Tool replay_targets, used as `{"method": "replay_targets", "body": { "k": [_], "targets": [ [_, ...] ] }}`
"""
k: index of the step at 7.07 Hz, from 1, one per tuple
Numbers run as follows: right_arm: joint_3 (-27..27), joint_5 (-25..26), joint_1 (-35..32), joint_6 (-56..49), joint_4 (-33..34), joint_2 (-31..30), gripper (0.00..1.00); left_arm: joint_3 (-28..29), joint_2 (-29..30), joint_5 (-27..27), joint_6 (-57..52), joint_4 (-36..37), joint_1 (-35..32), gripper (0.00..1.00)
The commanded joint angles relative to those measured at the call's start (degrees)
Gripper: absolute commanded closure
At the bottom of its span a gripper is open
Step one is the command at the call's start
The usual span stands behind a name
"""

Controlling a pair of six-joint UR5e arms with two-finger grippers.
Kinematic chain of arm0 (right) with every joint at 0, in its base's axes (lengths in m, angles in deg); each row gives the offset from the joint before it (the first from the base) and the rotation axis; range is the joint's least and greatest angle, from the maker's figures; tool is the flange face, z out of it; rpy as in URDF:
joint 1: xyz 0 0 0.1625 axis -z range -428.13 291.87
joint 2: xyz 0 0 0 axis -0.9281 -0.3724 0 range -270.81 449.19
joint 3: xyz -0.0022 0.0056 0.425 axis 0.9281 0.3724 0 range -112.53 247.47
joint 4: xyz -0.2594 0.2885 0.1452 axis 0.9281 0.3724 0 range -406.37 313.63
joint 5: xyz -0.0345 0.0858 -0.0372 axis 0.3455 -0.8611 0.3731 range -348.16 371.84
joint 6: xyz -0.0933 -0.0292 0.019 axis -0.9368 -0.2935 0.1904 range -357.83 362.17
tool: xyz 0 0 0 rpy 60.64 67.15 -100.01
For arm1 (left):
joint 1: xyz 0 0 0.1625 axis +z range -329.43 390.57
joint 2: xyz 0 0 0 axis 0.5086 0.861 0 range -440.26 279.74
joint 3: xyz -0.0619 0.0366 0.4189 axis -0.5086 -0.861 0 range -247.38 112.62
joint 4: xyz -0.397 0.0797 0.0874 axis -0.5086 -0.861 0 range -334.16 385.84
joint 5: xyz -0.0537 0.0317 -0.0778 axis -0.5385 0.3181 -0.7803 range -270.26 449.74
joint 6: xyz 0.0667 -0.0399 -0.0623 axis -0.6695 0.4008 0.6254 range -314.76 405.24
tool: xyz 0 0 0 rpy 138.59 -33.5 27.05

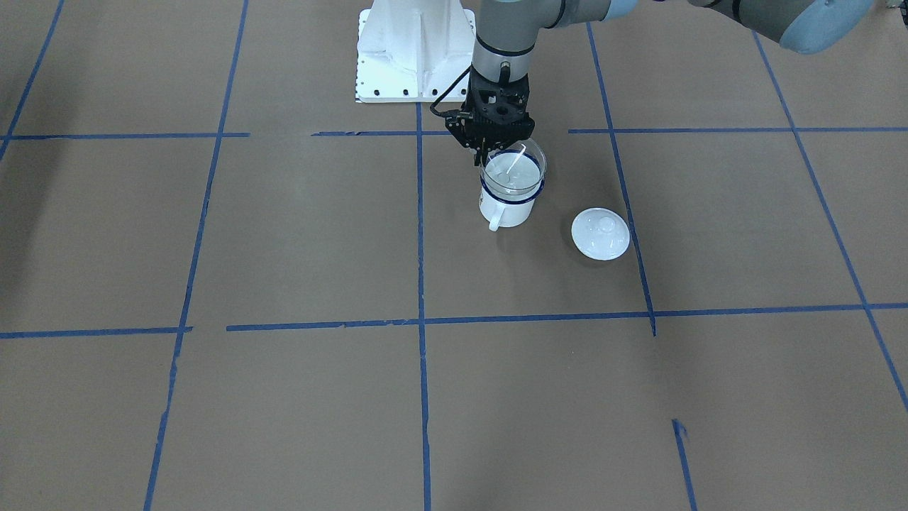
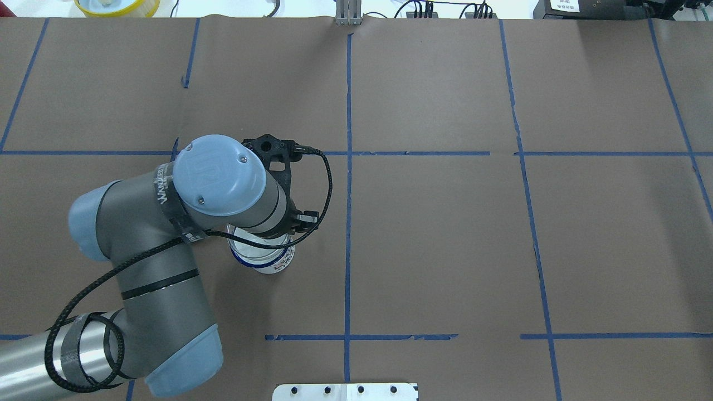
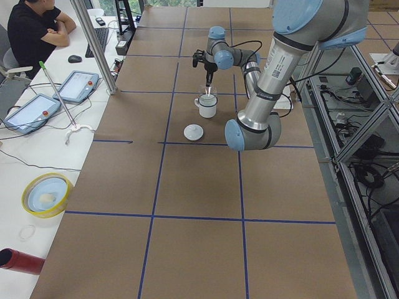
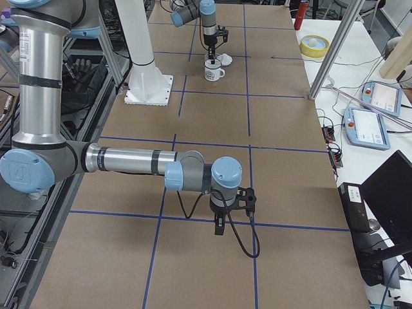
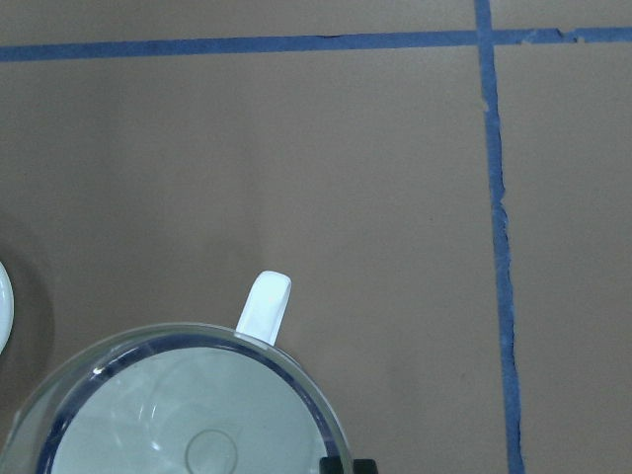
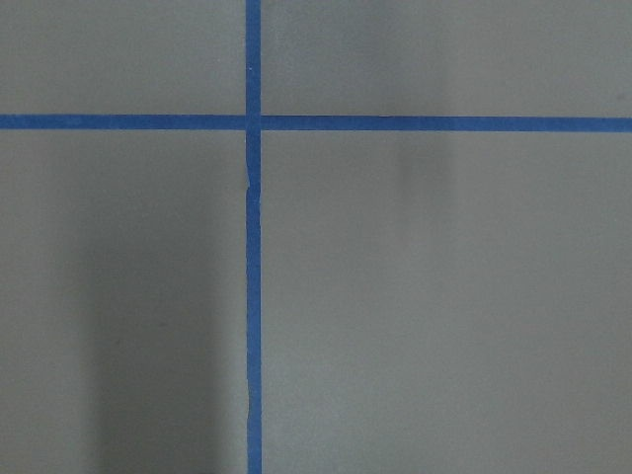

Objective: Remove funnel from cup
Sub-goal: 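Lift the glass funnel out of the mug with the left gripper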

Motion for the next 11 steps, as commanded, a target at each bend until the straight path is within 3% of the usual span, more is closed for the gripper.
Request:
{"method": "replay_targets", "body": {
  "k": [1,3,4,5,6,9,11],
  "targets": [
    [0.0,0.0,0.0,0.0,0.0,0.0,0.0,-6.39,0.16,-1.94,0.0,4.39,-4.22,1.0],
    [0.0,0.0,0.0,0.0,0.0,0.0,0.0,-8.86,0.16,-8.88,-0.18,5.28,-18.33,1.0],
    [0.0,0.0,0.0,0.0,0.0,0.0,0.0,-8.44,0.08,-8.91,0.0,3.98,-20.23,1.0],
    [0.0,0.0,0.0,0.0,0.0,0.0,0.0,-6.26,-0.45,-8.64,2.7,-3.43,-22.86,1.0],
    [0.0,0.0,0.0,0.0,0.0,0.0,0.0,0.37,-0.71,-8.03,10.3,-14.38,-24.8,1.0],
    [0.0,0.0,0.0,0.0,0.0,0.0,0.0,16.91,-0.89,6.51,32.34,-39.64,-24.56,1.0],
    [0.0,0.0,0.0,0.0,0.0,0.0,0.0,24.05,-2.03,21.16,46.44,-48.83,-19.75,1.0]
  ]
}}
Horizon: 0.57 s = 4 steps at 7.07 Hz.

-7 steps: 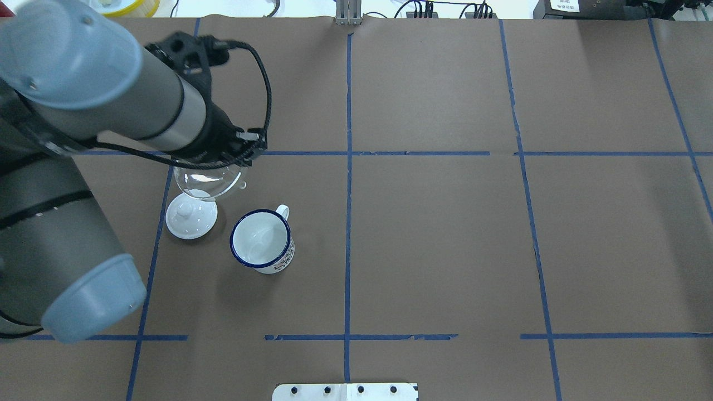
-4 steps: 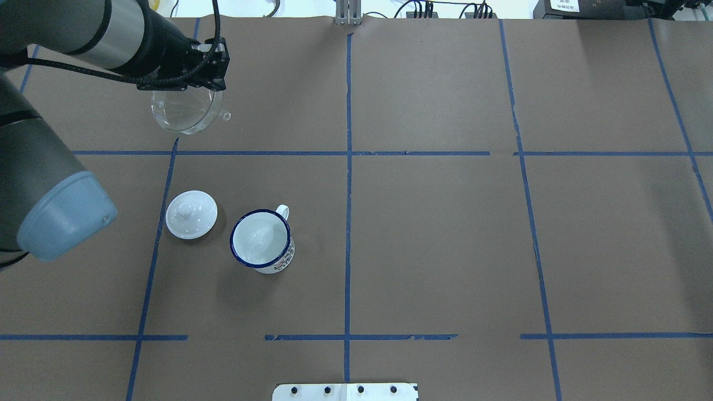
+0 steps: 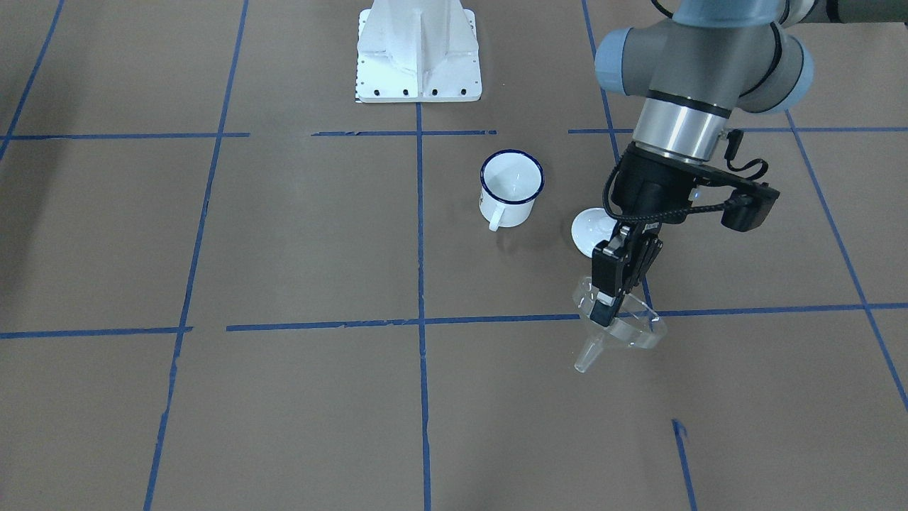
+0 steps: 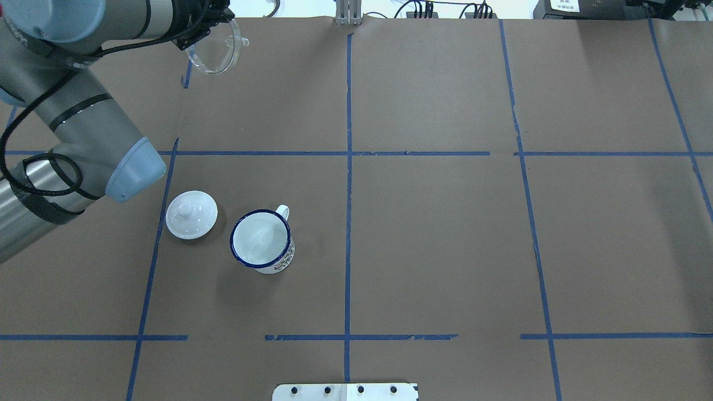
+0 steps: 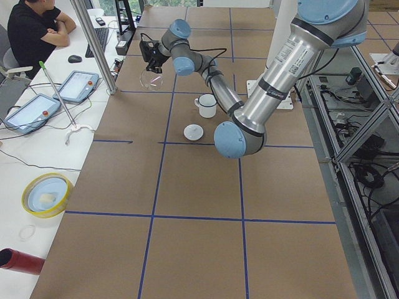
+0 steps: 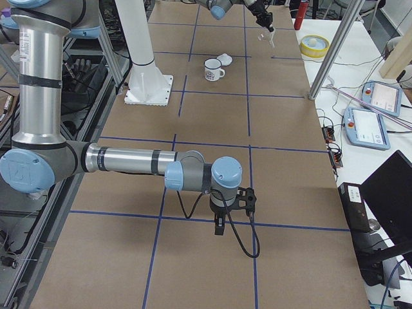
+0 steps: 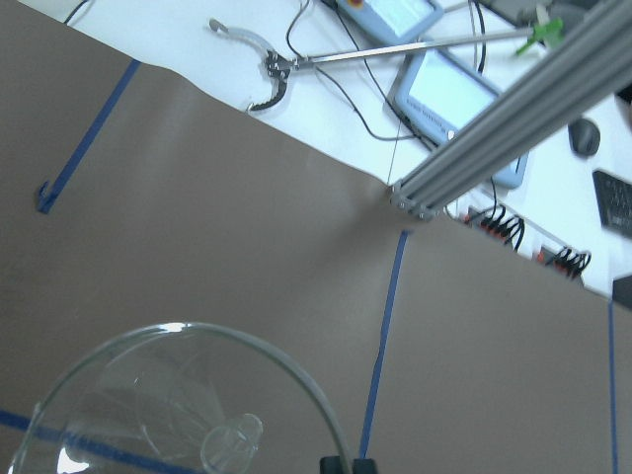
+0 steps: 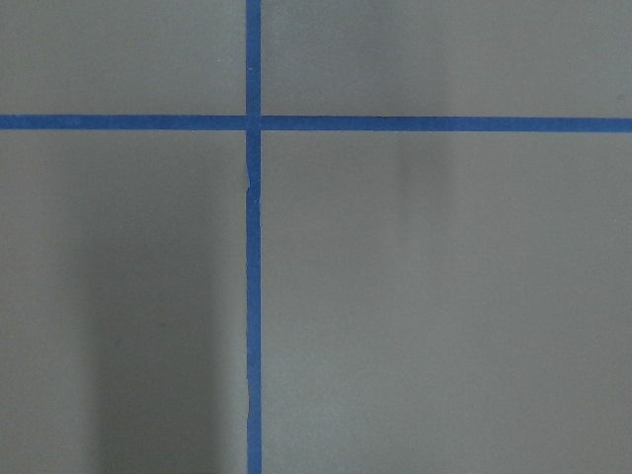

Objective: Remove funnel from cup
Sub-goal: 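Set the glass funnel down on the table farther from the robot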

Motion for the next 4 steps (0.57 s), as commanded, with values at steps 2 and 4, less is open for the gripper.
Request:
{"method": "replay_targets", "body": {
  "k": [2,4],
  "targets": [
    [0.0,0.0,0.0,0.0,0.0,0.0,0.0,11.88,-2.56,24.39,15.22,-13.1,8.6,1.0],
    [0.0,0.0,0.0,0.0,0.0,0.0,0.0,13.15,-5.81,29.63,17.09,-14.38,10.2,1.0]
  ]
}}
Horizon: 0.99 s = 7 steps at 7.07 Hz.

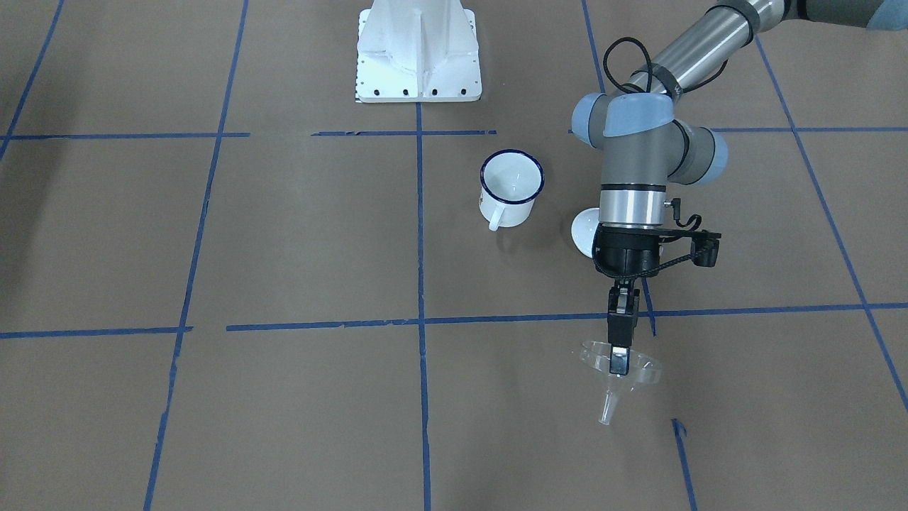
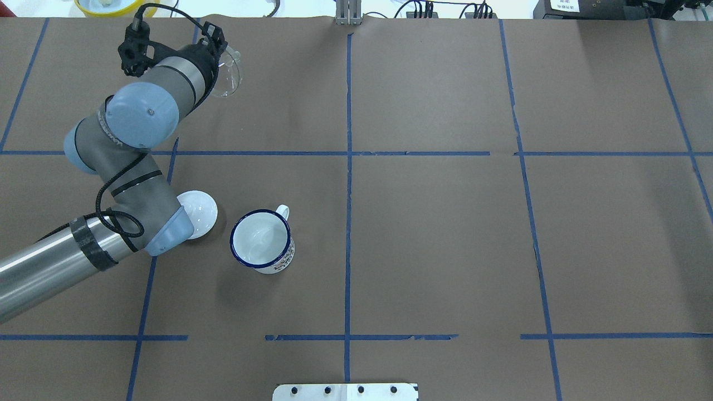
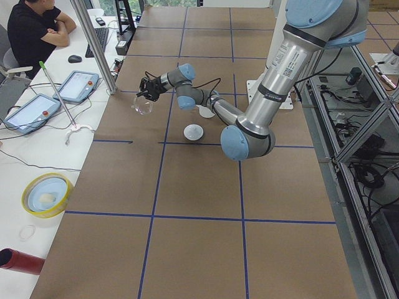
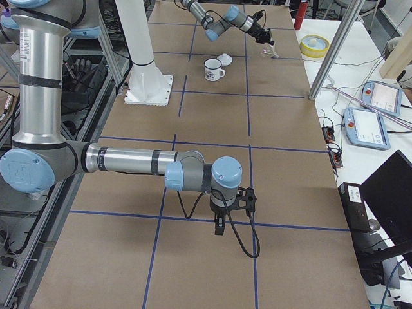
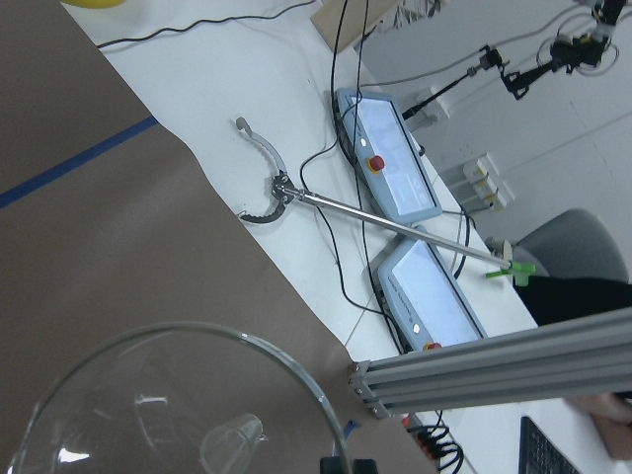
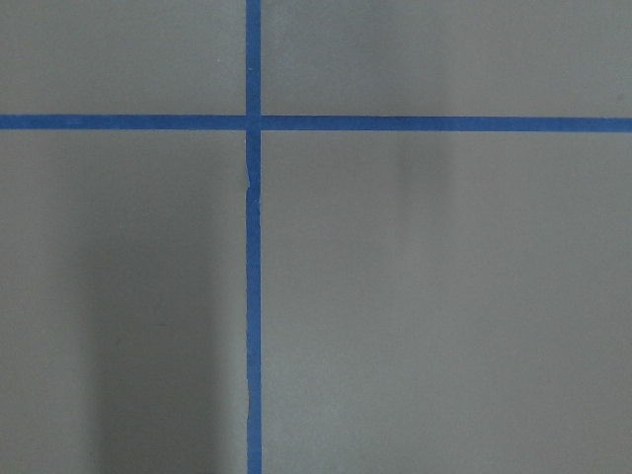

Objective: Remove funnel from cup
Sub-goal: 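Set the glass funnel down on the table farther from the robot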

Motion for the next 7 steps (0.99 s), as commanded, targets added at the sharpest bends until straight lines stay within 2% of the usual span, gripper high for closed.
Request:
{"method": "replay_targets", "body": {
  "k": [1,3,6,7],
  "targets": [
    [0.0,0.0,0.0,0.0,0.0,0.0,0.0,1.31,-2.12,3.91,2.96,-0.55,1.27,1.0],
    [0.0,0.0,0.0,0.0,0.0,0.0,0.0,3.68,-3.44,7.58,7.71,-0.64,5.11,1.0],
    [0.0,0.0,0.0,0.0,0.0,0.0,0.0,4.04,-3.44,8.21,7.46,-0.81,6.36,1.0],
    [0.0,0.0,0.0,0.0,0.0,0.0,0.0,3.86,-3.44,7.95,6.58,-0.99,6.37,0.22]
  ]
}}
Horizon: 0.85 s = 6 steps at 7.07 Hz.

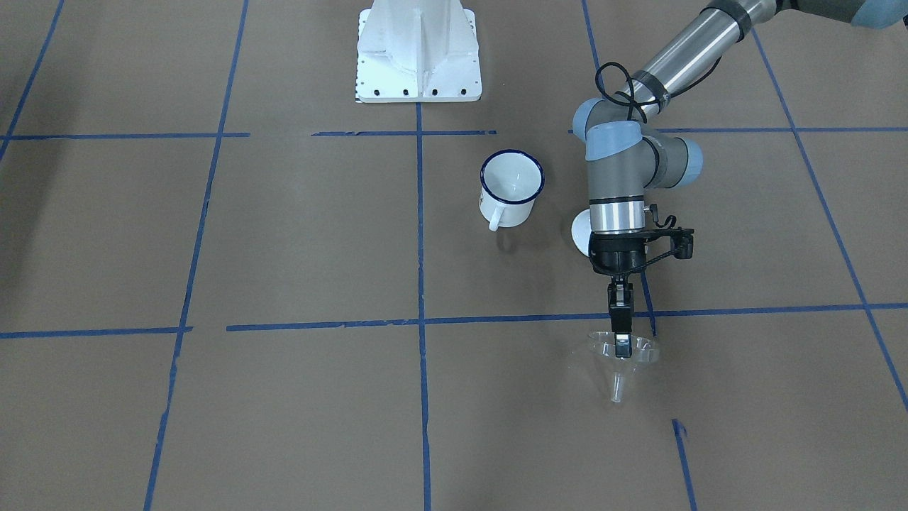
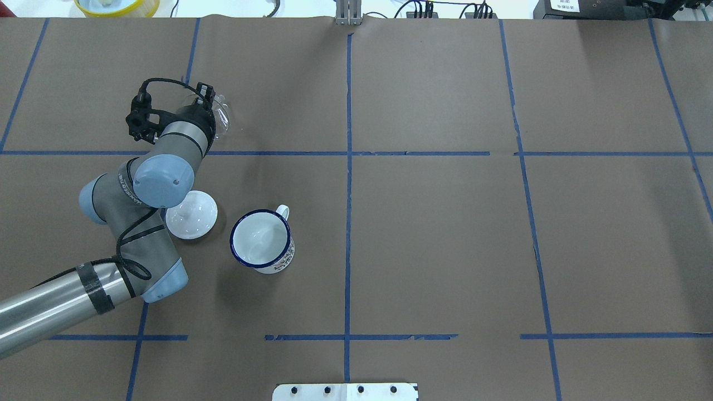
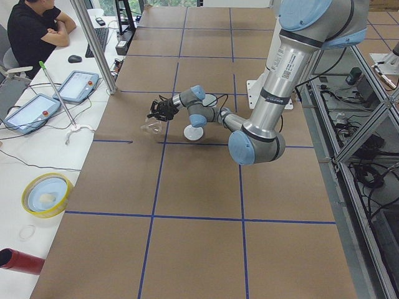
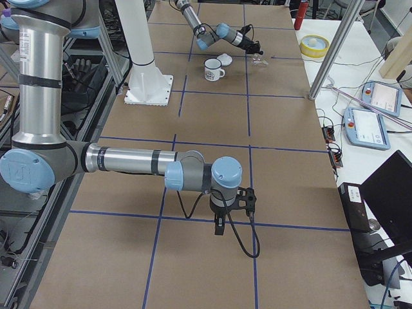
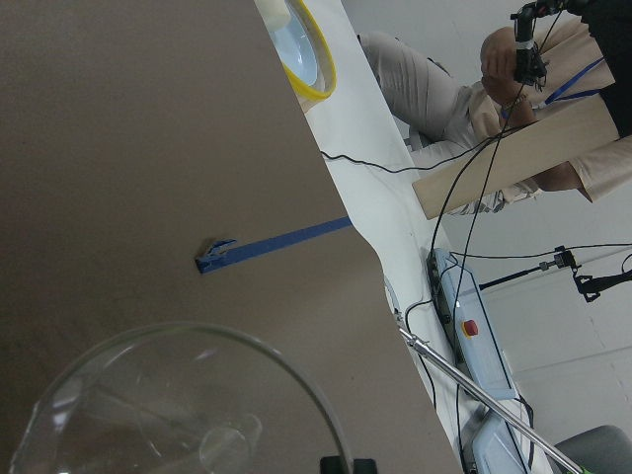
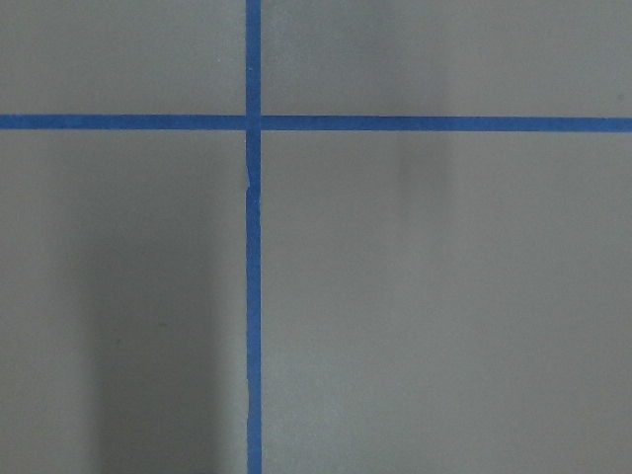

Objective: Remove funnel from cup
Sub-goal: 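Set the glass funnel down on the table farther from the robot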

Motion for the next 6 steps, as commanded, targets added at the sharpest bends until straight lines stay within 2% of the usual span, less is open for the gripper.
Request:
{"method": "replay_targets", "body": {
  "k": [1,3,4,5,6],
  "targets": [
    [0.0,0.0,0.0,0.0,0.0,0.0,0.0,-0.18,-0.1,-0.24,-1.17,0.21,0.16,0.0],
    [0.0,0.0,0.0,0.0,0.0,0.0,0.0,-0.26,-0.1,-0.15,-1.43,0.48,0.16,0.0],
    [0.0,0.0,0.0,0.0,0.0,0.0,0.0,-1.92,-0.1,-0.58,-9.09,0.48,-0.11,0.0],
    [0.0,0.0,0.0,0.0,0.0,0.0,0.0,-5.33,-2.01,-4.07,-15.52,0.65,-0.28,0.0],
    [0.0,0.0,0.0,0.0,0.0,0.0,0.0,-10.67,-7.08,-11.24,-19.5,0.65,-0.46,0.0]
  ]
}}
